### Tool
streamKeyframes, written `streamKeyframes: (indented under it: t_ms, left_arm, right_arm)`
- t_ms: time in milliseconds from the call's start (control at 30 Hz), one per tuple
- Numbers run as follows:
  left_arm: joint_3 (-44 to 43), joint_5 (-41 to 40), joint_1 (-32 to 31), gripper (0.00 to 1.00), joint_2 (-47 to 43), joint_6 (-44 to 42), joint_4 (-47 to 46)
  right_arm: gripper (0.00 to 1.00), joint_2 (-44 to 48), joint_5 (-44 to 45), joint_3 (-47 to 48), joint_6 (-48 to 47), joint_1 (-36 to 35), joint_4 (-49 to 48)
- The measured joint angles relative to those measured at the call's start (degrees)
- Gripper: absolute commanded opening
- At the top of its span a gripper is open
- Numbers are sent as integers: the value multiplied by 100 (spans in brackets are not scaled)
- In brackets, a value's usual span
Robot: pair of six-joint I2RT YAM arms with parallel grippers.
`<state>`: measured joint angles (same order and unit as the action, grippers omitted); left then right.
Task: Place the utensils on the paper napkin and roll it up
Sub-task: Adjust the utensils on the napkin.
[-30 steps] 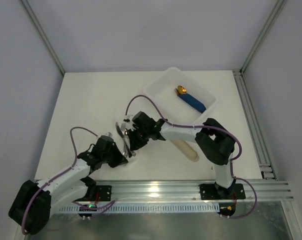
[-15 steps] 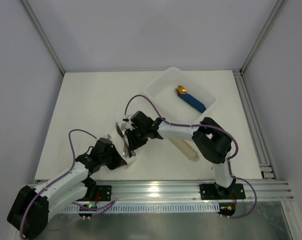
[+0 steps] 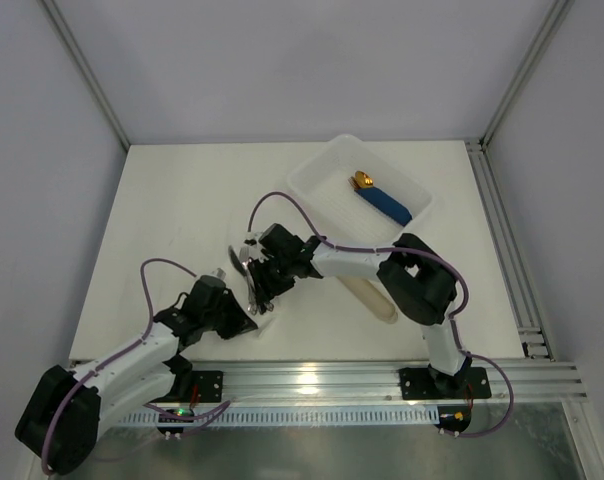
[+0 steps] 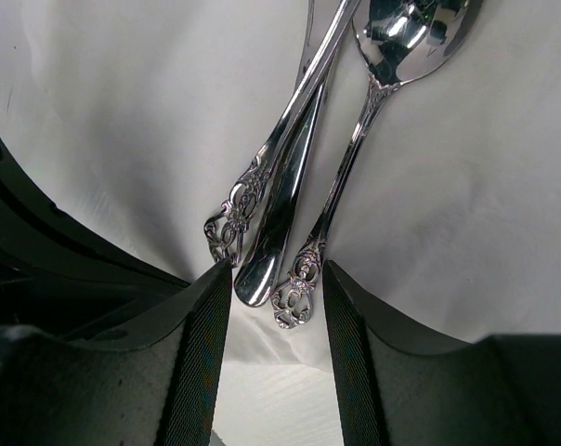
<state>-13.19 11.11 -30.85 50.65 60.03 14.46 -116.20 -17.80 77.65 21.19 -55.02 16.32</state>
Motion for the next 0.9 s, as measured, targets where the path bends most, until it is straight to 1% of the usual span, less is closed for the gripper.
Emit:
streamKeyframes:
  t_ms: [533, 733, 900]
  left_arm:
    - [20, -57, -15, 0, -87, 92, 66]
    - [20, -61, -17, 0, -118, 101, 105]
    - [17, -205, -26, 2, -553, 94, 485]
  right_arm:
    - [49, -304, -334, 376, 44, -146, 4]
    - [48, -369, -330, 487, 28, -168, 35]
    - [50, -225, -94, 372, -179, -188, 68]
